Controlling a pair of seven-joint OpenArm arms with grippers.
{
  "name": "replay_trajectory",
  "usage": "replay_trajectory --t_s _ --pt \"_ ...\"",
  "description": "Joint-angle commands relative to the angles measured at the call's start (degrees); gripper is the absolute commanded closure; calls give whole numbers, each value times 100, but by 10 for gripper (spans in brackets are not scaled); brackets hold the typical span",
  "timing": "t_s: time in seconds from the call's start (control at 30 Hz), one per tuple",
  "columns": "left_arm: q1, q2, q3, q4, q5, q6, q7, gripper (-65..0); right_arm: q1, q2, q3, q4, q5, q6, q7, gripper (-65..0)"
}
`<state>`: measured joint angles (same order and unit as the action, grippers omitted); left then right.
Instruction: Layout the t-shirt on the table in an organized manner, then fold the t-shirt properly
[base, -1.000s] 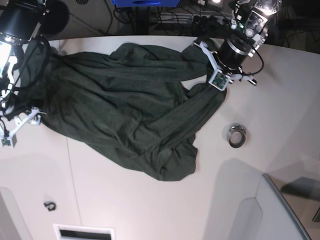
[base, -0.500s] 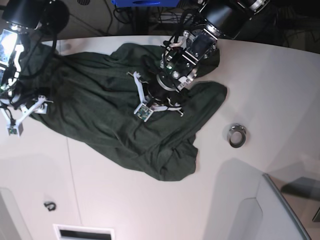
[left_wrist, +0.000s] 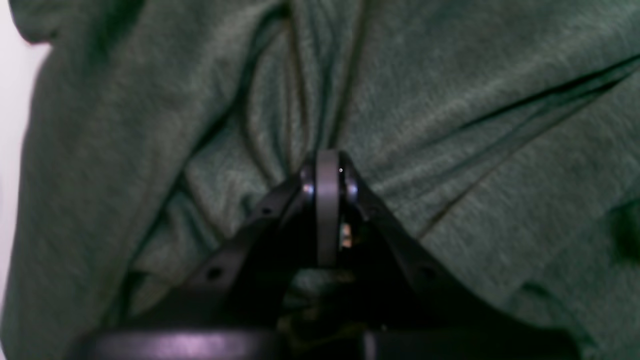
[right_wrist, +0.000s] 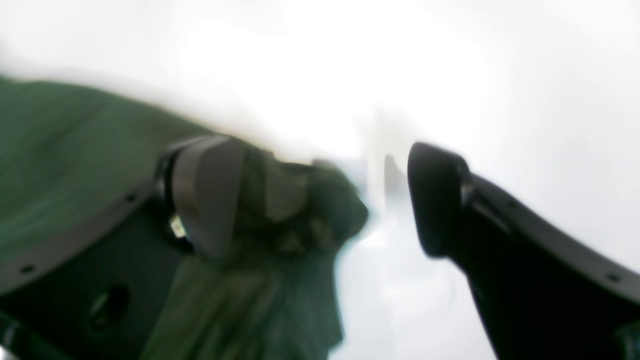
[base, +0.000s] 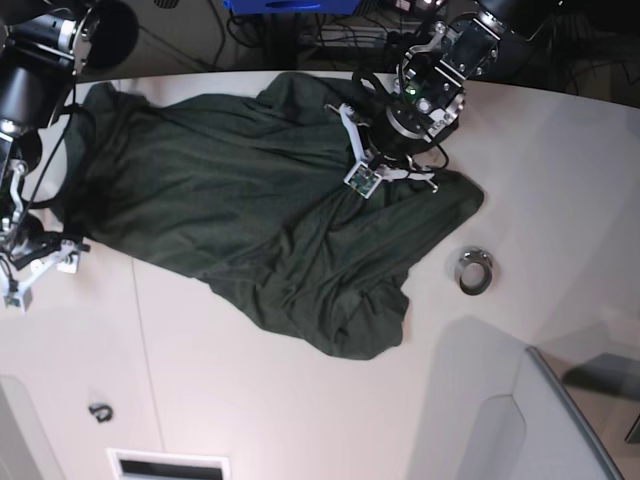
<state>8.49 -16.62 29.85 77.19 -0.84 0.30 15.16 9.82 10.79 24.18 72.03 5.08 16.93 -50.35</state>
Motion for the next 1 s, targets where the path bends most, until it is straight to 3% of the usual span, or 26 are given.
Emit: replay_trajectory --t_s 0.0,0.3,0.53,0.8,0.9,0.97 --pt "34 -21 -158 154 1 1 80 0 261 121 12 -95 85 43 107 -497" --pt "-80 137 -686 857 1 1 89 0 640 341 -14 -728 76 43 -25 -498" --pt "-555 603 -615 136 53 1 97 0 631 297 -14 -1247 103 52 -69 -497" --pt "-599 673 -668 -75 53 1 89 0 464 130 -14 -1264 112 52 -113 -486" --pt "-599 647 -668 -75 53 1 89 0 455 16 -14 -1361 112 52 -253 -386" --pt "-599 647 -668 -84 53 1 89 0 455 -11 12 -1352 112 52 -280 -269"
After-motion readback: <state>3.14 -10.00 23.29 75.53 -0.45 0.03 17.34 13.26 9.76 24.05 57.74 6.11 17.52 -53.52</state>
